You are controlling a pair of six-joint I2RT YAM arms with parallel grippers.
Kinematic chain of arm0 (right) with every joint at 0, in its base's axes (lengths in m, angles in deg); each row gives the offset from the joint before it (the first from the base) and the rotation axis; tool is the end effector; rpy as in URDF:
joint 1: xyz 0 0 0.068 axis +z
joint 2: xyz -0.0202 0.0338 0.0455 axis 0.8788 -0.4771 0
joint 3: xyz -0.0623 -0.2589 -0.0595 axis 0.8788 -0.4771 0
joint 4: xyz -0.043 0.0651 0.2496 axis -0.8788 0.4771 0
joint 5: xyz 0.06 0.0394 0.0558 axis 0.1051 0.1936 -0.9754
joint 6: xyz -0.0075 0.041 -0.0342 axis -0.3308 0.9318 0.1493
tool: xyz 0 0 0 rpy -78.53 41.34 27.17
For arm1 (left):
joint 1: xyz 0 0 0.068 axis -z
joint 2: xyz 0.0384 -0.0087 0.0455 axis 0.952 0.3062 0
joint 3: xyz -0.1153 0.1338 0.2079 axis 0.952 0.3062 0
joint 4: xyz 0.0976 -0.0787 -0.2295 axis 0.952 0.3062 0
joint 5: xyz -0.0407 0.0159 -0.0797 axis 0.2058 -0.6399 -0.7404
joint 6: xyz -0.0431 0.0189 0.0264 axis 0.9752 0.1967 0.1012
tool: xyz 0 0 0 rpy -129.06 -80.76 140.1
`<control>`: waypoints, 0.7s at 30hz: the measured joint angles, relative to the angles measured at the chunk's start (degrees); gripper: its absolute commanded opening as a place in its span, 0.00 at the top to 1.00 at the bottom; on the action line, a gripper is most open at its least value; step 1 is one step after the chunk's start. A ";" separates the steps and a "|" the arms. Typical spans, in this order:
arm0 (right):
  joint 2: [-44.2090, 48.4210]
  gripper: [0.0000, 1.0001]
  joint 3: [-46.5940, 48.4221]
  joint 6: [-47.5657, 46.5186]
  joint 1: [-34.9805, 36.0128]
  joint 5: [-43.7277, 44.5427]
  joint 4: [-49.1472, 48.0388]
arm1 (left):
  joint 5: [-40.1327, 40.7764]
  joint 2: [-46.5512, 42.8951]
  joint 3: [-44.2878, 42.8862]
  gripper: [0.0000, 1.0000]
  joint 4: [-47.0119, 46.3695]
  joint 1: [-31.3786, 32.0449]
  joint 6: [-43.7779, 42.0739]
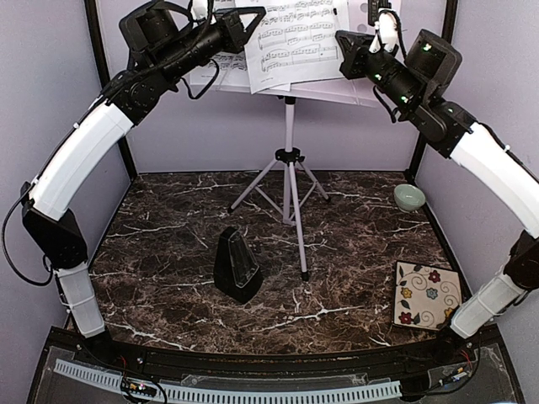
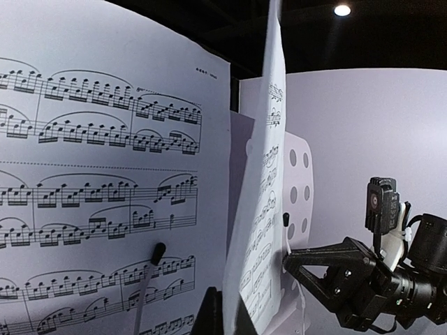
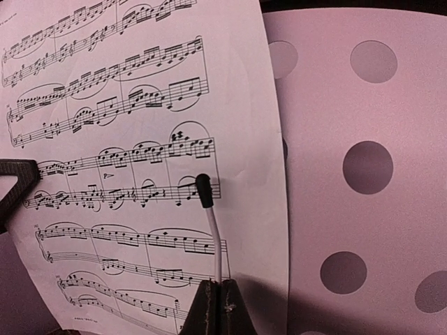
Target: Set up the instrument practice props
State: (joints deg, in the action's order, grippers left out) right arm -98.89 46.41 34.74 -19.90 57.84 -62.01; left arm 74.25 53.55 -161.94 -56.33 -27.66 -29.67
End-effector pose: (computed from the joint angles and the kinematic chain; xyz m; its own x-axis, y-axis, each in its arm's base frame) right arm 0.2452 0.2091 0.5410 0.3184 0.1929 -0.9281 -0.5060 0.8625 0.0057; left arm 0.2628 -0.2645 0.5893 0.2540 -0.3720 -0.8928 0.7996 0.6001 -0.0225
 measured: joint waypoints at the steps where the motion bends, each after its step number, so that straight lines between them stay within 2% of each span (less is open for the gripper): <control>1: 0.00 1.00 -0.11 -0.26 0.00 -0.31 -0.24 | -0.63 0.61 -0.83 1.00 0.00 0.00 -0.13; 8: 0.07 1.00 -0.85 -0.98 0.00 -1.75 -1.27 | -5.44 5.51 -6.38 1.00 -0.66 0.00 -0.39; 16: 0.39 1.00 -2.05 -1.62 0.00 -2.99 -2.56 | -9.01 9.86 -7.74 1.00 -3.26 0.00 0.44; 21: 0.98 1.00 -2.97 -1.64 0.00 -3.17 -3.13 | -9.81 10.51 -8.13 0.86 -4.02 0.13 1.05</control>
State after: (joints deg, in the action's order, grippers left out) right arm -97.90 43.44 33.10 -19.90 54.67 -65.13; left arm 64.44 64.06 -170.08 -60.35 -27.52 -28.62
